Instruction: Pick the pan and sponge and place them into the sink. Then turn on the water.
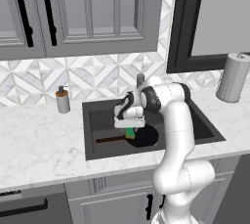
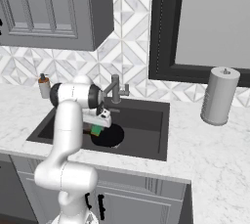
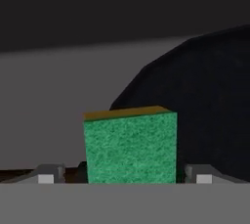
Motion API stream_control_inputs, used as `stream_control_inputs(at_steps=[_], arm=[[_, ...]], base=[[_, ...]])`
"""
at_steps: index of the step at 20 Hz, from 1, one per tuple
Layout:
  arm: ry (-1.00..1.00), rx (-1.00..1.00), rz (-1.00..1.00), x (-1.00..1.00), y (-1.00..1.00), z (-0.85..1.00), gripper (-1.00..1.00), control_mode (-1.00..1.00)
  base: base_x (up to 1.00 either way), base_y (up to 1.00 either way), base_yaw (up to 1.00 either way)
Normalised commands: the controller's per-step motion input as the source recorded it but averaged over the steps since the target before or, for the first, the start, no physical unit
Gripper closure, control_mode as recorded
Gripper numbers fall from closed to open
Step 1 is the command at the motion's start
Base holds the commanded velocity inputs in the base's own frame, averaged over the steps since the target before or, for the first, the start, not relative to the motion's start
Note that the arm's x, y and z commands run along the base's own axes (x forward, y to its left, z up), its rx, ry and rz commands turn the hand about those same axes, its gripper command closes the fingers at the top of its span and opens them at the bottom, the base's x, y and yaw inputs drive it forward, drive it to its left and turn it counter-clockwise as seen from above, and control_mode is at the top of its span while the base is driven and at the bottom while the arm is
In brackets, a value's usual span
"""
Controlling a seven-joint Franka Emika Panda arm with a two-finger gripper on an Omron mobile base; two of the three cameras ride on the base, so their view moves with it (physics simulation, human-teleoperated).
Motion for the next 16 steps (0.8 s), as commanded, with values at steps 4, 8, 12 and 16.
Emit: stream_control_inputs(at_steps=[4, 8, 12, 16], arm=[[-0.02, 0.00, 0.00, -0.30, 0.00, 0.56, -1.00, -1.00], [-0.06, 0.00, 0.00, -0.49, 0.00, 0.48, -1.00, -1.00], [-0.08, 0.00, 0.00, -0.56, 0.00, 0.46, -1.00, -1.00], [-0.10, 0.00, 0.00, -0.38, -0.01, 0.59, -1.00, -1.00]], base=[[0.00, 0.00, 0.00], [0.00, 0.00, 0.00], [0.00, 0.00, 0.00], [0.00, 0.00, 0.00]])
